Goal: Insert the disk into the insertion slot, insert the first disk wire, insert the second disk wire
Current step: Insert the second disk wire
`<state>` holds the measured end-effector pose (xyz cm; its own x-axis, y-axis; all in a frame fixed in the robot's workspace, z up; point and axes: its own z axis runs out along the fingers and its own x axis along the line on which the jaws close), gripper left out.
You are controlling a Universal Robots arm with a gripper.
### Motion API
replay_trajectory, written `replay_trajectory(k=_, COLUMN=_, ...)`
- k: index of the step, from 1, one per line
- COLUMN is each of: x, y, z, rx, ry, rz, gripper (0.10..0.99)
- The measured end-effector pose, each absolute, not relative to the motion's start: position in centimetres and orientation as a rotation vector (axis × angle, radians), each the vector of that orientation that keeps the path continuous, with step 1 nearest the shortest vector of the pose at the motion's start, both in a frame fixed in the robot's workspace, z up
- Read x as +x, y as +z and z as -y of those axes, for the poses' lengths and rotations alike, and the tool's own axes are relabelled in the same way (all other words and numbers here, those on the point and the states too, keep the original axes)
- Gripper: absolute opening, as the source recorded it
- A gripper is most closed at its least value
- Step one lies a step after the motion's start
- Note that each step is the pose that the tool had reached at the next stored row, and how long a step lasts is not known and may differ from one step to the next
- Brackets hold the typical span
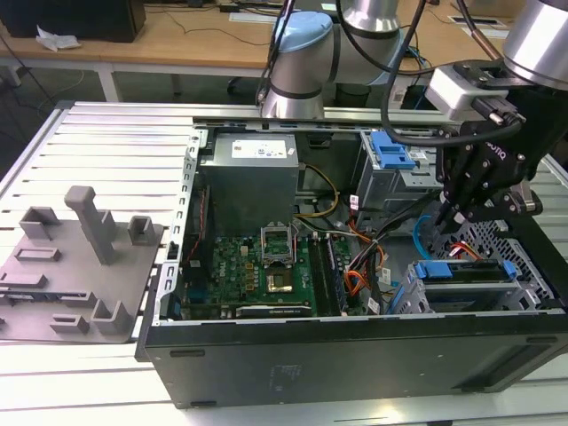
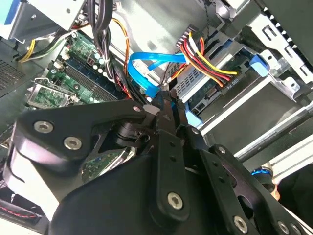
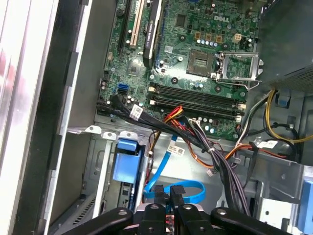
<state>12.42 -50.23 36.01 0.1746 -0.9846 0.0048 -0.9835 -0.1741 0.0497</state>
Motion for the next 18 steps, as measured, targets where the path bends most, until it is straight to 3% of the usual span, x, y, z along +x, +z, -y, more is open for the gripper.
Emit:
replay_trajectory(k=7, x=12.4, y=35.9, z=53.6, rx=2.366, ry=-0.044, rz=2.003, gripper=0.165)
replay_trajectory(k=18, x=14.6, y=34.4, z=53.6, rx=2.26, ry=-0.084, rz=2.14, gripper=0.165)
